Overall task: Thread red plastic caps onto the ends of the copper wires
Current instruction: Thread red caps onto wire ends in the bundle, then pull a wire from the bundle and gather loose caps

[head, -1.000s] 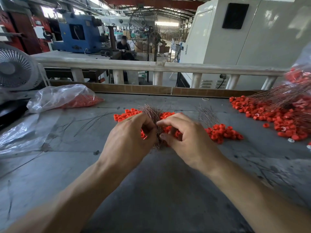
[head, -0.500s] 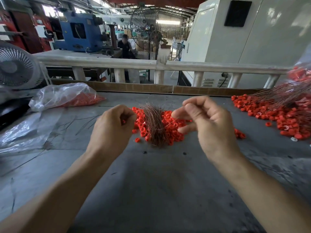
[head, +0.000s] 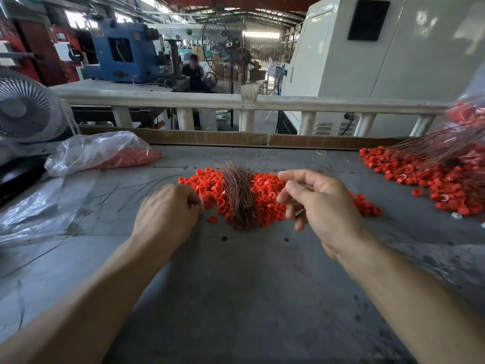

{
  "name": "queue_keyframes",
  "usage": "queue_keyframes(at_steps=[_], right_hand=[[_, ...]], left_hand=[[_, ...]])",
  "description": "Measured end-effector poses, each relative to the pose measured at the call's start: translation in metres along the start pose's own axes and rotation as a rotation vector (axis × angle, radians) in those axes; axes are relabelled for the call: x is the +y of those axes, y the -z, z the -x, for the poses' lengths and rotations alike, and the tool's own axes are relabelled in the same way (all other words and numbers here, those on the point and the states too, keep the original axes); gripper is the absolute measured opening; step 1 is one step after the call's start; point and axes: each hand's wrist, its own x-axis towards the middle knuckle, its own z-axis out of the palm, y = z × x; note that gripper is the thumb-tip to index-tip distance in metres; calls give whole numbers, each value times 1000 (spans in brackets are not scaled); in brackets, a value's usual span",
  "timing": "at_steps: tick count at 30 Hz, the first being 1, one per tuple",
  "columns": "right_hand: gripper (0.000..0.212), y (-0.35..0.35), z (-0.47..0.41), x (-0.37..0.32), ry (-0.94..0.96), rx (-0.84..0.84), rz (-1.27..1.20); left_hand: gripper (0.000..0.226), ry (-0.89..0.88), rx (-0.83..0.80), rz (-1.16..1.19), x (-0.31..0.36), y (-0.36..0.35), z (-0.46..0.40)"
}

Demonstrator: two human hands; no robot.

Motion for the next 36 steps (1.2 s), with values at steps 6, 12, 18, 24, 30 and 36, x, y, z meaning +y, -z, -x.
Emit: queue_keyframes(at_steps=[6, 12, 18, 24, 30, 36], right_hand=[[9, -5, 6, -1, 66, -29, 54], [11, -9, 10, -1, 143, -34, 97], [14, -11, 10, 0, 146, -70, 141], [15, -12, 10, 4, 137, -88, 189], [19, -13, 11, 5, 106, -70, 218], [15, -15, 13, 6, 93, -111, 241]], left_hand=[[7, -10, 20, 246, 8, 6, 2], [20, -64, -70, 687, 33, 5, 16], [10, -40, -69, 383, 15, -4, 6], [11, 9, -32, 338, 3, -7, -6], [17, 28, 79, 190, -1, -10, -12], [13, -37, 66, 100, 0, -13, -11]])
